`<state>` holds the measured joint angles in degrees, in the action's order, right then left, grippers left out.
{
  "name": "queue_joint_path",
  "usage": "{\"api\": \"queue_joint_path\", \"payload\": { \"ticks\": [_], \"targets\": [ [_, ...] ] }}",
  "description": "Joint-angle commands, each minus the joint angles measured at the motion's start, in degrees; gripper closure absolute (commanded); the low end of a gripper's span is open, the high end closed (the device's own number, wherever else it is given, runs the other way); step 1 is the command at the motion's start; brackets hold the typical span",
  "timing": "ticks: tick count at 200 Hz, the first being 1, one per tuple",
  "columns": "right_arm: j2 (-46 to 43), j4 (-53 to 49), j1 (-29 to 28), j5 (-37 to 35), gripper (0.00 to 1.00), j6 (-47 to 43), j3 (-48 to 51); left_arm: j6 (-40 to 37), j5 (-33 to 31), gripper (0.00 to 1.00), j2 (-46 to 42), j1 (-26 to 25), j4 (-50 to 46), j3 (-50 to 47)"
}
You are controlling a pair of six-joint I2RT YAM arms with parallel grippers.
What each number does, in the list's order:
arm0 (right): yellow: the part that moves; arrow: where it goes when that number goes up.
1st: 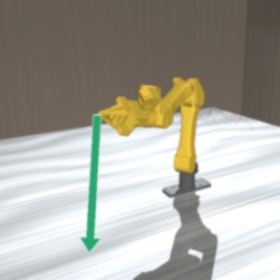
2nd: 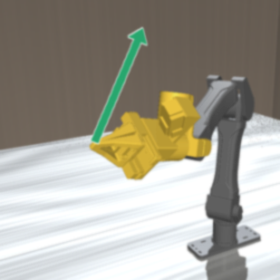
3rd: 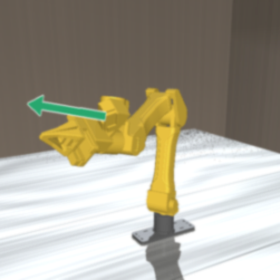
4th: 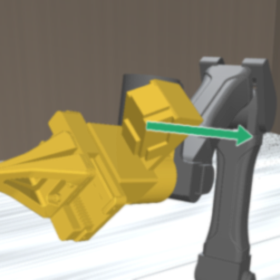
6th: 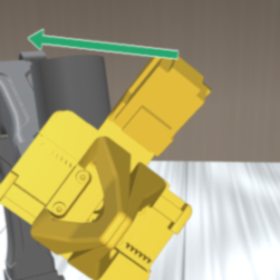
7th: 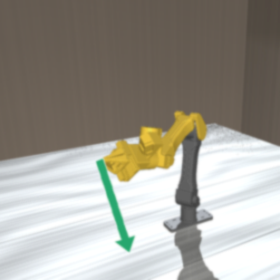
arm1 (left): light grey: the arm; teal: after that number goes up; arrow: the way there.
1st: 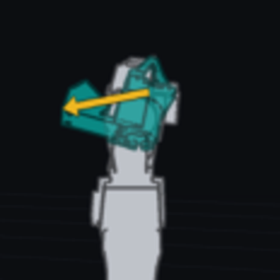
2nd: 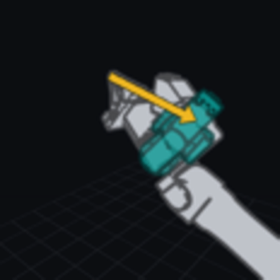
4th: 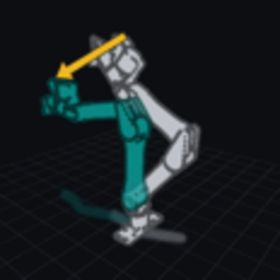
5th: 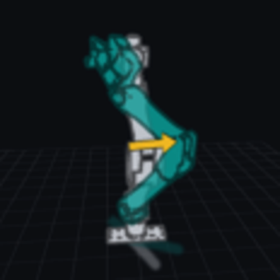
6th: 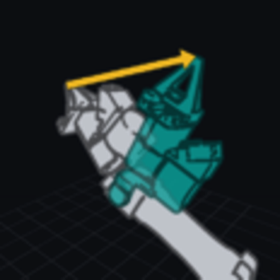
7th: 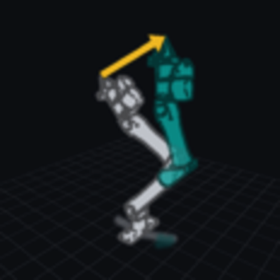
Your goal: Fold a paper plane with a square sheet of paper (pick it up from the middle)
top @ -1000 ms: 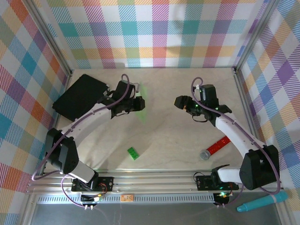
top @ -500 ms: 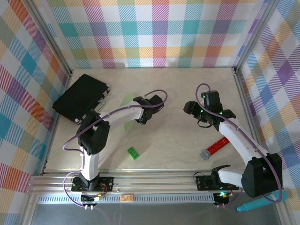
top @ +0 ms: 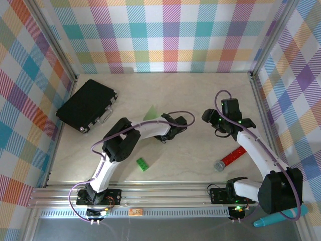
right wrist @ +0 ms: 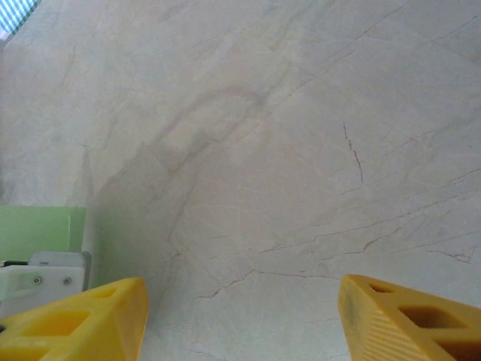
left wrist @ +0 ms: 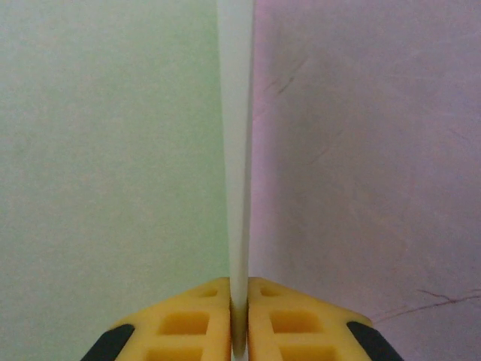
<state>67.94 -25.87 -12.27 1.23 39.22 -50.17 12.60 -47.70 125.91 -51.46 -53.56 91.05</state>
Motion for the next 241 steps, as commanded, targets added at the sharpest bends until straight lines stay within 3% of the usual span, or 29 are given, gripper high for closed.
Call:
{"api": "queue_joint_path", "payload": {
  "ticks": [1, 155, 202, 241],
  "targets": [
    [0.5, -1.1, 0.4, -0.1, 0.32, 1.4, 0.8, 1.7, -2.0, 0.86, 0.9, -1.0, -0.2, 1.6],
    [3.3, -0.5, 1.2, 2.1, 0.32, 3.0, 1.0, 4.1, 4.3, 0.81, 3.2, -3.4, -0.8, 2.7],
    [4.0, 1.8, 1.2, 5.1, 0.32, 2.7, 0.8, 10.7, 14.2, 0.66, -3.7, -4.4, -0.8, 1.6],
    [5.5, 1.3, 1.3, 6.6, 0.30, 3.0, -0.2, 17.3, 27.3, 0.59, -9.9, -5.6, 4.0, -2.9]
  ]
}}
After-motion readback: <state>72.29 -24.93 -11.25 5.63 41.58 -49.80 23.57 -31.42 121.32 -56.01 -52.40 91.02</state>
